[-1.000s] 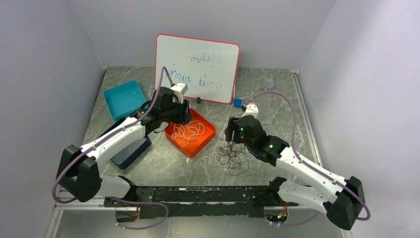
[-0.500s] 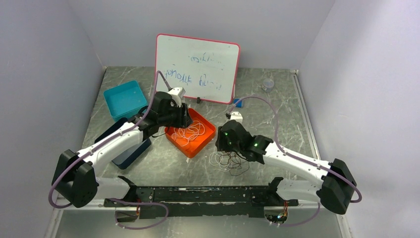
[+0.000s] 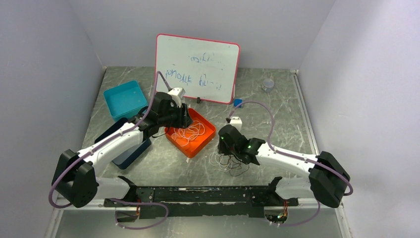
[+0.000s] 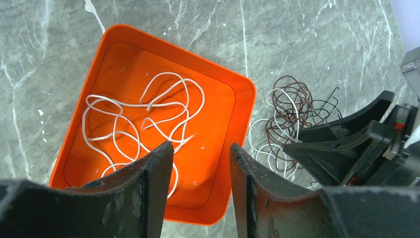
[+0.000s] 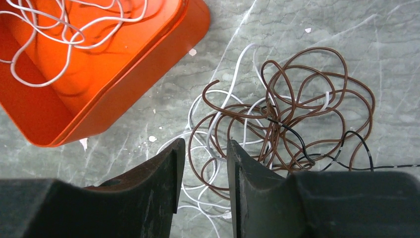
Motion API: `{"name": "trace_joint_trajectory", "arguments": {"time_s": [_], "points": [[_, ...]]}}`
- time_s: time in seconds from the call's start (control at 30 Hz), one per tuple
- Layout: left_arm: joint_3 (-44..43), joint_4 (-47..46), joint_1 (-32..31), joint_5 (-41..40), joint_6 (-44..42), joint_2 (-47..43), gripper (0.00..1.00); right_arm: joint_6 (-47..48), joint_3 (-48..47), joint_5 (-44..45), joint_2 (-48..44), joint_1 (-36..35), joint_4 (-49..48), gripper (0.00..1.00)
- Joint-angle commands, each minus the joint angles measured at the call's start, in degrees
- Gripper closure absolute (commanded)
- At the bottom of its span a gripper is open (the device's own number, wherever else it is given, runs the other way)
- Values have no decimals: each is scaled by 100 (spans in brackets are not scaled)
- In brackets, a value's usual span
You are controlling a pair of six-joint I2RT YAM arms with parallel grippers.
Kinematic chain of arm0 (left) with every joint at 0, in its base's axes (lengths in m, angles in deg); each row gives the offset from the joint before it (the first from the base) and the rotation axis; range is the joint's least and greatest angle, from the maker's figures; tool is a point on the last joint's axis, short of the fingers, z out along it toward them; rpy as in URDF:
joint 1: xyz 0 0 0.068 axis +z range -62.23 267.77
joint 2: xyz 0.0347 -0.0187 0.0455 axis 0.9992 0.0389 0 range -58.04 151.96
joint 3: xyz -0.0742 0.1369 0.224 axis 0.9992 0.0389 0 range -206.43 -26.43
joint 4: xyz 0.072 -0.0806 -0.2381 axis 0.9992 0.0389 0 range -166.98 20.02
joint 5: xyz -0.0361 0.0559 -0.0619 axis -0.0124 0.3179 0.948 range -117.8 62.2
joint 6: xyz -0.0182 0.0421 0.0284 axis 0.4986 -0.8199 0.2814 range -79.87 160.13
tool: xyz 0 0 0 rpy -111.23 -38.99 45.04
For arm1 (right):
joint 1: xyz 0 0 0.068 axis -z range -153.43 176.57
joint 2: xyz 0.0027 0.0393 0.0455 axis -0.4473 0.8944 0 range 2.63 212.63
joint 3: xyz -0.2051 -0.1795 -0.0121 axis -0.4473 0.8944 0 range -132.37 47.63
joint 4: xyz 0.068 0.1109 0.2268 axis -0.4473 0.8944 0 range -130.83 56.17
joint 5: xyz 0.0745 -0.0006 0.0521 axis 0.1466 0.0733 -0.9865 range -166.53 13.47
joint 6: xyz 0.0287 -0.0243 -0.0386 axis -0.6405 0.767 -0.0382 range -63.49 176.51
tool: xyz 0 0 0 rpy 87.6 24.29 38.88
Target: Untangle the cables
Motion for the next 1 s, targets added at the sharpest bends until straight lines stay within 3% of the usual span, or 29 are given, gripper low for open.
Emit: {"name": "trace_joint_trajectory", "arguments": {"time_s": [0.0,0.3,0.5,0.73,0.97], "points": [[60,-210,-26,164,55,-117,49,-25,148,46,210,-17,-503,61],[89,-215,-27,154,55,-160,49,132,130,423,422,-22,-745,74],[41,-478,-112,486,-21,-103,48,227,119,647,-58,-14,-686,100],[-433,-952,-564,528,-83,411,48,244,-72,819,-1039,203,-22,100],[-159,-2221,-948,1017,49,458,37,-13,-239,-245,-1781,1148,177,100]]}}
